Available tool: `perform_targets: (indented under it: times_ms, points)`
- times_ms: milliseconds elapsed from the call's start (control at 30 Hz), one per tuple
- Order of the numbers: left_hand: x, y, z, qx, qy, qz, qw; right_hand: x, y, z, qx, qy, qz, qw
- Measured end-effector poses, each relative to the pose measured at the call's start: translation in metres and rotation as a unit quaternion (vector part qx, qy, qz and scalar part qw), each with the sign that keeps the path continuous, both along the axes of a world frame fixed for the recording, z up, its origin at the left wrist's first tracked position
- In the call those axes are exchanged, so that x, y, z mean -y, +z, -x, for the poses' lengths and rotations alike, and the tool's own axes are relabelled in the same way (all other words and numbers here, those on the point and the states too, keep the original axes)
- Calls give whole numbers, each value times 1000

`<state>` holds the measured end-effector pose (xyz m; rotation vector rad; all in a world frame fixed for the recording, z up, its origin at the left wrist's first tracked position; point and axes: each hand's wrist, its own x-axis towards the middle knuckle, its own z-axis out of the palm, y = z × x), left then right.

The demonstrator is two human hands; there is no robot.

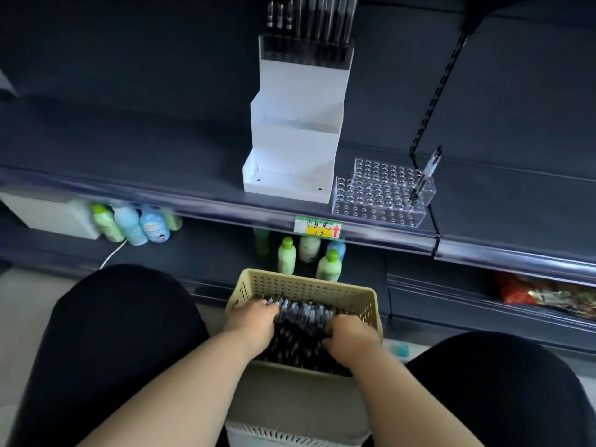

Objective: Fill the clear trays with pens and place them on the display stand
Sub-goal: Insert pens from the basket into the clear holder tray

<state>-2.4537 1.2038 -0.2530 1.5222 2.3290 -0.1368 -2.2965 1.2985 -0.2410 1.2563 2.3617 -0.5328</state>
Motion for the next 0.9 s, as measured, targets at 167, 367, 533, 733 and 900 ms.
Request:
perform_targets:
  times_ms: [167,367,533,733,900]
  points:
    - [-5,-26,-8,60,55,-12,997,1,-15,4,-3,-58,-12,998]
    - [-21,-35,-12,118,176,-31,977,-10,-28,8,-7,-154,42,987]
    - [-37,-37,-15,119,213,44,969,-24,-32,10,0,-190,105,976]
    - [-40,-36,-11,144,197,93,965,-28,-26,8,-18,-196,139,970]
    - [-32,-31,-18,93,148,117,978,-22,-18,9,-40,-198,152,968]
